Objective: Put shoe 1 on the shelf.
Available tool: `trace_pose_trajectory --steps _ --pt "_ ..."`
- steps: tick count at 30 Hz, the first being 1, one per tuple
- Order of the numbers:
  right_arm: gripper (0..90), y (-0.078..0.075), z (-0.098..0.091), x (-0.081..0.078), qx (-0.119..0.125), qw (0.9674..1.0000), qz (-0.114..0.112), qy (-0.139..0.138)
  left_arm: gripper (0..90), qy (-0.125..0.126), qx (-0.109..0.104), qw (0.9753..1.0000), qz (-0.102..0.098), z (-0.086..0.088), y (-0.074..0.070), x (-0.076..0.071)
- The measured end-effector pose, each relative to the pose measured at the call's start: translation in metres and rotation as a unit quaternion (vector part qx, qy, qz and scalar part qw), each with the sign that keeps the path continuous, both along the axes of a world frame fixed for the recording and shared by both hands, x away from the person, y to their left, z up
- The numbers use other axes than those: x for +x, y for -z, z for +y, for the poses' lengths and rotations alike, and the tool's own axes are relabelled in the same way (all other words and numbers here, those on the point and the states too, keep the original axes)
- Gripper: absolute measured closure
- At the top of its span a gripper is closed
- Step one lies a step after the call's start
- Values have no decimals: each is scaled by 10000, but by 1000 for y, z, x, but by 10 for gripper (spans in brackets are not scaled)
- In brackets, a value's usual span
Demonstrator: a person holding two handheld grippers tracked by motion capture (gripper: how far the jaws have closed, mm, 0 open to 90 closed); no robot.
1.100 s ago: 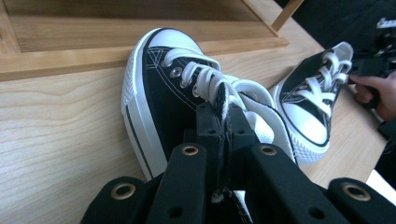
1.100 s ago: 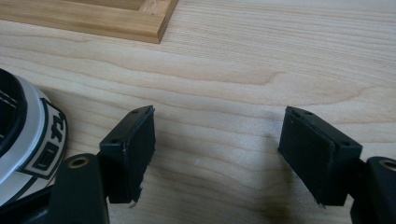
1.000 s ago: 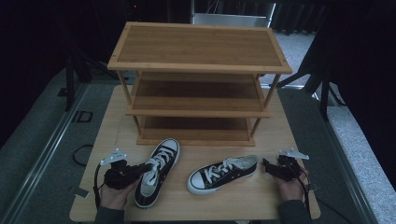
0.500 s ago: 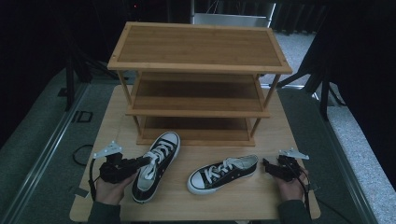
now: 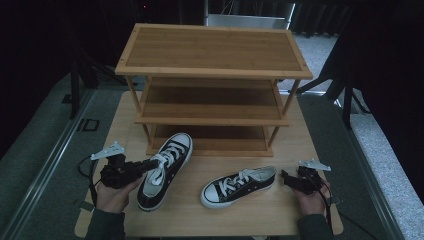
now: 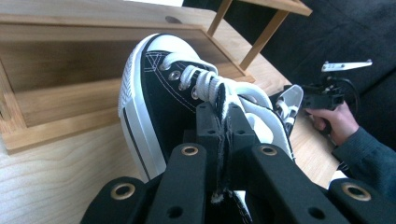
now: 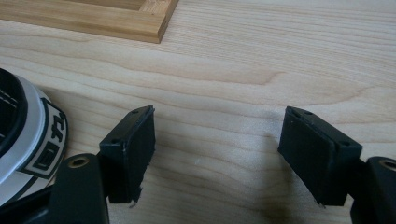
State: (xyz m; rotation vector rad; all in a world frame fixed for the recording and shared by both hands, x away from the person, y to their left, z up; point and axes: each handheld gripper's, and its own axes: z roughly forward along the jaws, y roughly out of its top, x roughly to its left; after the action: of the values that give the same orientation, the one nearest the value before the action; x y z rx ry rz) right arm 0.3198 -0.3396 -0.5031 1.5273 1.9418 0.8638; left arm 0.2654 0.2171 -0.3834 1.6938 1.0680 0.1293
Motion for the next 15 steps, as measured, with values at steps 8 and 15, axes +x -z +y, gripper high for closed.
trace_pose_trajectory --steps 8,15 --pt "266 0 0 0 -1 10000 6 0 877 -33 -62 9999 -103 3 -14 -2" --pt "266 0 0 0 3 10000 5 2 876 20 -120 9998 -138 4 -26 -2"
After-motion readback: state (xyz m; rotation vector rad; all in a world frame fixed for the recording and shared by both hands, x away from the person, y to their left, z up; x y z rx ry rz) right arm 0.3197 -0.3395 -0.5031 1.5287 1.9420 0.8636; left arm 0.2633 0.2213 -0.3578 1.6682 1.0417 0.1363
